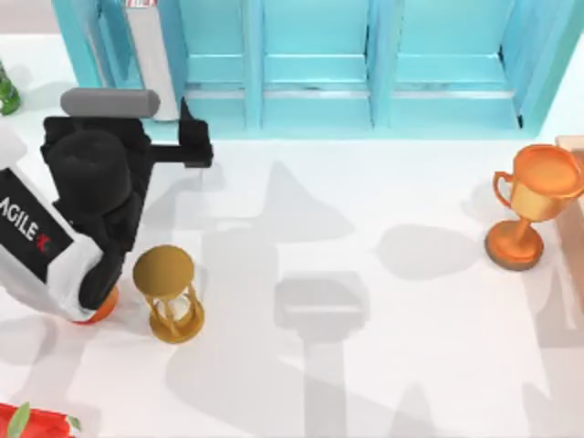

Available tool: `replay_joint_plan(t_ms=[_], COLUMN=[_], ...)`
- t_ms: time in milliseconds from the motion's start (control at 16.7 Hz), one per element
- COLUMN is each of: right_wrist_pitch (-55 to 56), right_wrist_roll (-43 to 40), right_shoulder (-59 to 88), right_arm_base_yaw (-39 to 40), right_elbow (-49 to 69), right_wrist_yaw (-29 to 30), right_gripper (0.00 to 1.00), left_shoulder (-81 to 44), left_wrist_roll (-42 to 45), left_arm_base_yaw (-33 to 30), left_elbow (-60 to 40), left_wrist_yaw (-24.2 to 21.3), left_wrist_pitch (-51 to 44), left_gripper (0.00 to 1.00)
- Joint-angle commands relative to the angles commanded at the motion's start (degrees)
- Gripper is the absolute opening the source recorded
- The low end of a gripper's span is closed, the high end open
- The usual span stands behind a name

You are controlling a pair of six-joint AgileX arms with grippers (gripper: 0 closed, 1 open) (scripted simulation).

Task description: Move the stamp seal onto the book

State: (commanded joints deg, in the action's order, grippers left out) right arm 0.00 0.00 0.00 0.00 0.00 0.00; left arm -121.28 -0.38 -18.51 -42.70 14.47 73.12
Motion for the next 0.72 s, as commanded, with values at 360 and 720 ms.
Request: replay_joint_plan(t_ms=[360,720], right_wrist_pitch=[0.0,0.0], right_wrist_roll=[0.0,0.0], right_shoulder=[0.0,0.0], right_arm_base_yaw=[0.0,0.0], right_elbow=[0.0,0.0], right_wrist_yaw=[0.0,0.0], right_gripper=[1.00,1.00], left_shoulder=[0.3,-2.1], left_wrist_roll=[0.0,0.0], left_arm_base_yaw=[0.2,0.4], left_elbow=[-0.4,-11.3], left_wrist_yaw=[-0.1,-0.5], left_wrist_pitch=[-0.8,-9.1], left_gripper=[1.00,1.00])
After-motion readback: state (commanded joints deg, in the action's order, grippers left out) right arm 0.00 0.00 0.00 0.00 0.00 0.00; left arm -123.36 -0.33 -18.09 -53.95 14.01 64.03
